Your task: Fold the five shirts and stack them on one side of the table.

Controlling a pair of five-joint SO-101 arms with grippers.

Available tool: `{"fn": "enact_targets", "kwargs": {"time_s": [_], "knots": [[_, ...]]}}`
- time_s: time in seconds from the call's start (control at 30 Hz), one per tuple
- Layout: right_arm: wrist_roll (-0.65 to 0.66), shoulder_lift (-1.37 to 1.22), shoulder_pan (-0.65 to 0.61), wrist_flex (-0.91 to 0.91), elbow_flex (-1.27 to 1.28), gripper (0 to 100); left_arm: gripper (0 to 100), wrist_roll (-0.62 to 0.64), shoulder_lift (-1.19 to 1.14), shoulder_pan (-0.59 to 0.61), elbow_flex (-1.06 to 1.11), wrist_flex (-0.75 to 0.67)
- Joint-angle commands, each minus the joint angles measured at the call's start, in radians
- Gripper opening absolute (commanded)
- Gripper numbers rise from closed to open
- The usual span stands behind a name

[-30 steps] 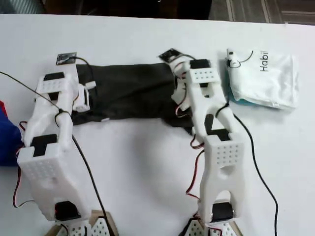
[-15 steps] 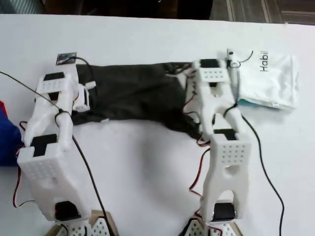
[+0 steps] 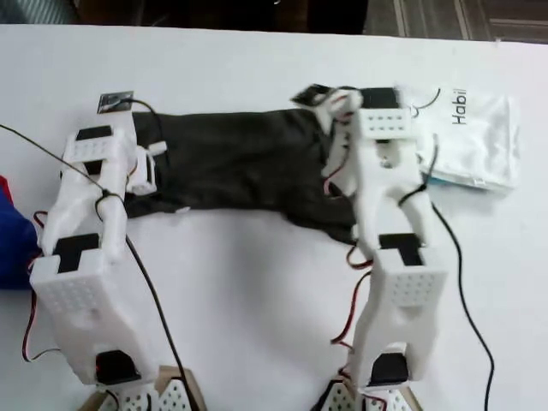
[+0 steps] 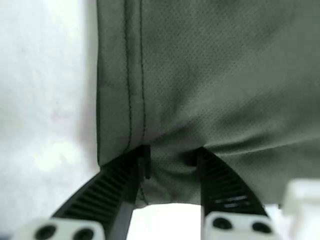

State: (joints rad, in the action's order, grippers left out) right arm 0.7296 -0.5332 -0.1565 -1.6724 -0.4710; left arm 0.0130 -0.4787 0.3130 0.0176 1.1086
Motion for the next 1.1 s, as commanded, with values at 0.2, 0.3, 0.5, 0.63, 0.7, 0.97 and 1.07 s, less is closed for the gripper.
{"fn": "enact_targets", "kwargs": {"time_s": [0.2,0.3,0.5,0.63,0.7,0.97,1.07], "knots": [[0.006,-0.17,-0.044,0.124,-0.023,20.9,17,-0.006,0.005,0.029,0.001,-0.038],[0.006,-0.211,-0.041,0.13,-0.023,20.9,17,-0.006,0.005,0.029,0.001,-0.038],[-0.002,-0.223,-0.038,0.131,-0.043,10.8,17,-0.006,0.005,0.029,0.001,-0.038],[-0.003,-0.194,-0.021,0.108,-0.112,3.7,17,-0.006,0.005,0.029,0.001,-0.038],[-0.003,-0.166,-0.01,0.094,-0.149,1.4,17,-0.006,0.005,0.029,0.001,-0.038],[0.003,-0.094,-0.016,0.024,-0.203,1.8,17,-0.006,0.005,0.029,0.001,-0.038],[0.005,-0.097,-0.008,0.018,-0.196,1.9,17,-0.006,0.005,0.029,0.001,-0.038]]}}
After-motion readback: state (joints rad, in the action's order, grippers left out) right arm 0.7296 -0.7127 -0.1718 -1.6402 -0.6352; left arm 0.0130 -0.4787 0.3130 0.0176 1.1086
